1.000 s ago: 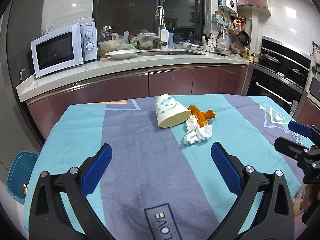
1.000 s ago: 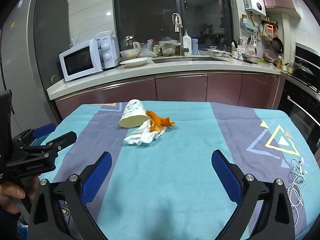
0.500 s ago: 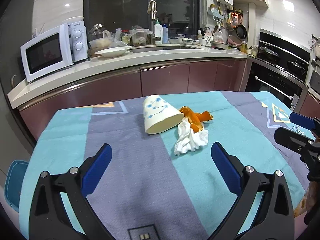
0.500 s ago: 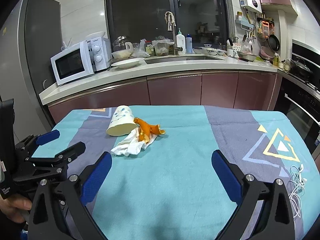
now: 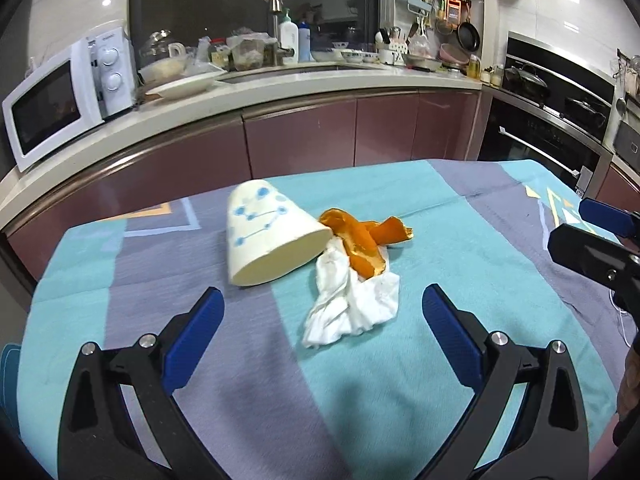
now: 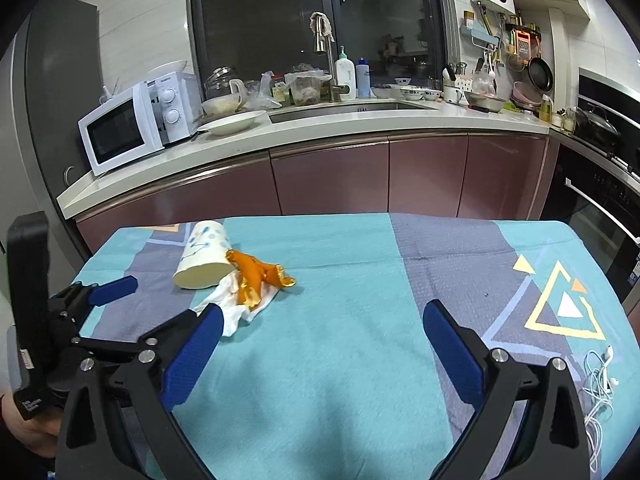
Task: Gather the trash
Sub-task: 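Lower the left tool onto the white tissue under the orange peel and grasp it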
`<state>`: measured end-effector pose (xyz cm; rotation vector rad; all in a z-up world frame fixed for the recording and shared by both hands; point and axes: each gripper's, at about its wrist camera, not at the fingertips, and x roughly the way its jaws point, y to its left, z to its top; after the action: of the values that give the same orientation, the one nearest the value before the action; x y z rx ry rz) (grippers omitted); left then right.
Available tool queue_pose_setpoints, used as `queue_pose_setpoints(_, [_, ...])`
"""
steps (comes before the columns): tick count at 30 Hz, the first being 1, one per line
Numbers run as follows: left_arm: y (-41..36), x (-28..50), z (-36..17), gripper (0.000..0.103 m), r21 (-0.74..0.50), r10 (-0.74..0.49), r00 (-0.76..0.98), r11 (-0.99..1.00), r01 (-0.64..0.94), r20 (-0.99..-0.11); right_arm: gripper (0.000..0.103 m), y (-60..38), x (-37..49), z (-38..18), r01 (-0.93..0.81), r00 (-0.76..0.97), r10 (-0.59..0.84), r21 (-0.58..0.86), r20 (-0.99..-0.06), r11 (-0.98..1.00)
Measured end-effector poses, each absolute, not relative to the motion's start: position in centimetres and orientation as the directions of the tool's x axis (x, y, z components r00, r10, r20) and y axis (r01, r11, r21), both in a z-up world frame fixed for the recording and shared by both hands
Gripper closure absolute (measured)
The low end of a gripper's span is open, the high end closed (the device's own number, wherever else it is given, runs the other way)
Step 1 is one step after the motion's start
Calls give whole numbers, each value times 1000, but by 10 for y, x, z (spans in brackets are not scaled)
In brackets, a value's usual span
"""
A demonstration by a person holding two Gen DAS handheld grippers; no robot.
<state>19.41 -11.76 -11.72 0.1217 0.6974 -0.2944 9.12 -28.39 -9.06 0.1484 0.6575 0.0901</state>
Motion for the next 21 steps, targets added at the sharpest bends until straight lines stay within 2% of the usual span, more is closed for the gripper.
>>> queue_pose_setpoints(21, [-167, 237, -152, 6, 61, -165, 647, 948, 312, -744, 6, -324, 129, -113, -20, 782, 153, 221, -604, 975])
